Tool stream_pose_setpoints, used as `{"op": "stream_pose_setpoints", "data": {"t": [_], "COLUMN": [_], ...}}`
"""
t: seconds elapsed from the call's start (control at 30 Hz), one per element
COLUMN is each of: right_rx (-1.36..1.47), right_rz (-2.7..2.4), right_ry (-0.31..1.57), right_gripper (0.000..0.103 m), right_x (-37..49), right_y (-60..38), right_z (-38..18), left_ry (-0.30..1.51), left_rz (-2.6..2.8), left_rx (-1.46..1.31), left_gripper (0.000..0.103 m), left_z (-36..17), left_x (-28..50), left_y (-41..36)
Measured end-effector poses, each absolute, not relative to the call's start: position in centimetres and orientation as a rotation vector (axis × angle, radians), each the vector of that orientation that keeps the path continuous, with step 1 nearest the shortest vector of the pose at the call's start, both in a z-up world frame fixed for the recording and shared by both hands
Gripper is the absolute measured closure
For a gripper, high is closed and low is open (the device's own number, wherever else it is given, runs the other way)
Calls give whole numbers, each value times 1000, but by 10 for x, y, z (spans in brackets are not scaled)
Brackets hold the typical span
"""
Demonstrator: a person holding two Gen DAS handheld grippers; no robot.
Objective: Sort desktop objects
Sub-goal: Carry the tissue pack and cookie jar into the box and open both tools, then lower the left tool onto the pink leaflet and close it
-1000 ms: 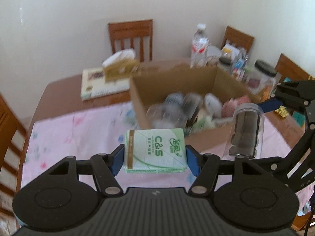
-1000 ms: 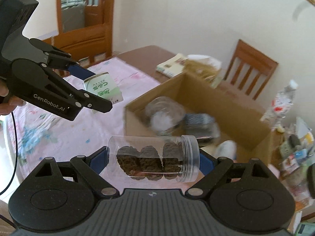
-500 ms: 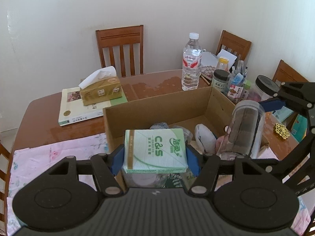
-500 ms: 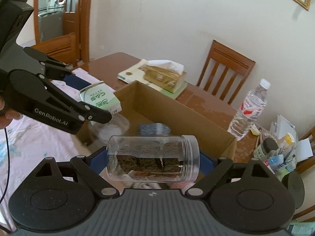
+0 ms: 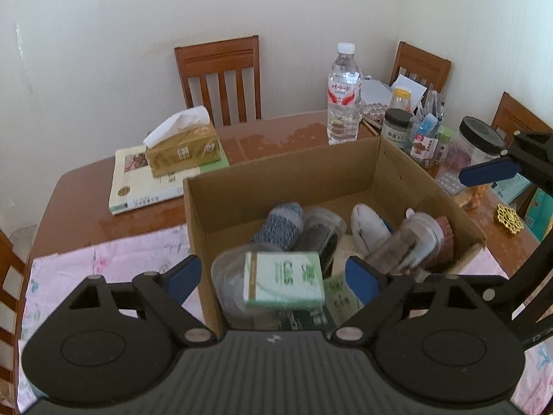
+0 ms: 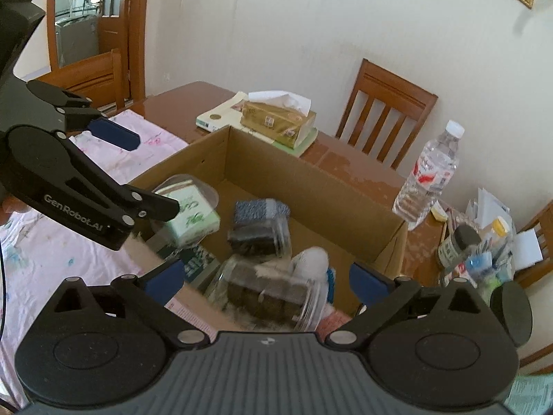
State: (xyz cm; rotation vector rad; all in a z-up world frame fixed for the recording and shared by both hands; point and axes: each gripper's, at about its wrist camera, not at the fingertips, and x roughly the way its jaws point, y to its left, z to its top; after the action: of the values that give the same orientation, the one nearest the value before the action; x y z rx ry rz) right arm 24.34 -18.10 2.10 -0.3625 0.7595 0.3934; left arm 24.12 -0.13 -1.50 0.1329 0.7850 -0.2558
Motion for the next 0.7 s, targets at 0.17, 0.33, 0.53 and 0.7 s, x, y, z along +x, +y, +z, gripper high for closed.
{"op": "stream_pose_setpoints", "data": {"t": [0.17, 0.33, 0.53, 0.7], "right_rx": [-328, -289, -250, -215], "right_rz": [375, 334, 279, 273], "right_ry": [782, 812, 839, 839], "right_gripper": [0, 0, 0, 0], "right_x": [218, 194, 165, 148], "right_y": [-178, -174, -171, -178], "right_z": [19, 17, 12, 9], "left_ry": [794, 801, 808, 818], "left_rz": [-261, -261, -258, -229], "left_rx": [128, 130, 107, 98], "left_gripper": [12, 11, 11, 11], "left_z": [-15, -18, -26, -34], "left_x": [218, 196, 171, 157], "left_y": [4, 7, 9, 5]}}
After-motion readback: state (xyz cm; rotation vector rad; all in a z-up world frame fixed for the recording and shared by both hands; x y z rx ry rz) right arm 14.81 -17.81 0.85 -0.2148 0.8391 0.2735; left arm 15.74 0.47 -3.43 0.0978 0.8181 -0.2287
